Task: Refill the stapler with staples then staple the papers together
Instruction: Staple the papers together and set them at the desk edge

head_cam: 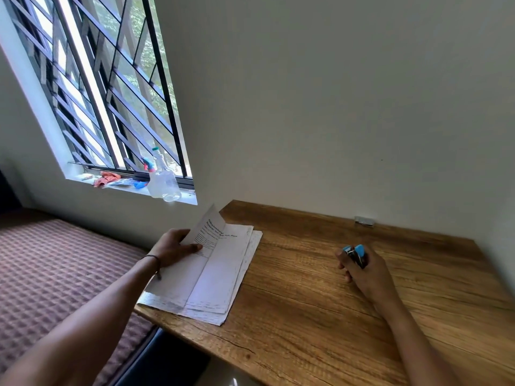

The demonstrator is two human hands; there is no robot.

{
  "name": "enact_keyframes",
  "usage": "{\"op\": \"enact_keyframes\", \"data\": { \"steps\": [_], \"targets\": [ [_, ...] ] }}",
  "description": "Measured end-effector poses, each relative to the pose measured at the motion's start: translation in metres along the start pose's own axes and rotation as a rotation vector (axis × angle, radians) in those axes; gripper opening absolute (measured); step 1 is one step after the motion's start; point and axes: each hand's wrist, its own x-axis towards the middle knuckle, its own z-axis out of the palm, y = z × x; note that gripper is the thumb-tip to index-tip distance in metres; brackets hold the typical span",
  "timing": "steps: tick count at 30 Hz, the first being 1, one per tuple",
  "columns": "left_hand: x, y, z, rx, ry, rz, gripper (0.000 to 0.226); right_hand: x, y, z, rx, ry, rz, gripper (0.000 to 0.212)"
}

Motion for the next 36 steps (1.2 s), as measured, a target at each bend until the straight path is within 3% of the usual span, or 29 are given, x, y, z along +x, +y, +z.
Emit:
{"op": "enact_keyframes", "data": {
  "steps": [22, 25, 28, 30, 33, 36],
  "targets": [
    [-0.012, -0.012, -0.005, -0.225, -0.156, -0.083, 0.018, 0.001, 0.005, -0.001, -0.006, 0.011, 0.006, 0.03],
    [-0.011, -0.014, -0.006, -0.233, -0.184, -0.092, 0.028, 0.001, 0.005, 0.0, -0.019, 0.008, 0.018, 0.028],
    [-0.007, -0.011, -0.007, -0.148, -0.189, -0.06, 0.051, 0.001, 0.004, 0.0, -0.019, 0.008, 0.024, 0.028],
    [-0.003, -0.011, -0.003, -0.038, -0.157, -0.053, 0.056, 0.001, 0.003, 0.0, -0.016, 0.008, 0.022, 0.028],
    [-0.003, -0.008, 0.003, 0.134, -0.033, -0.041, 0.069, 0.001, 0.004, 0.0, -0.015, 0.008, 0.022, 0.027],
    [-0.014, 0.003, 0.015, 0.431, 0.139, 0.101, 0.071, 0.003, 0.004, 0.001, -0.022, 0.003, 0.026, 0.028]
  ]
}}
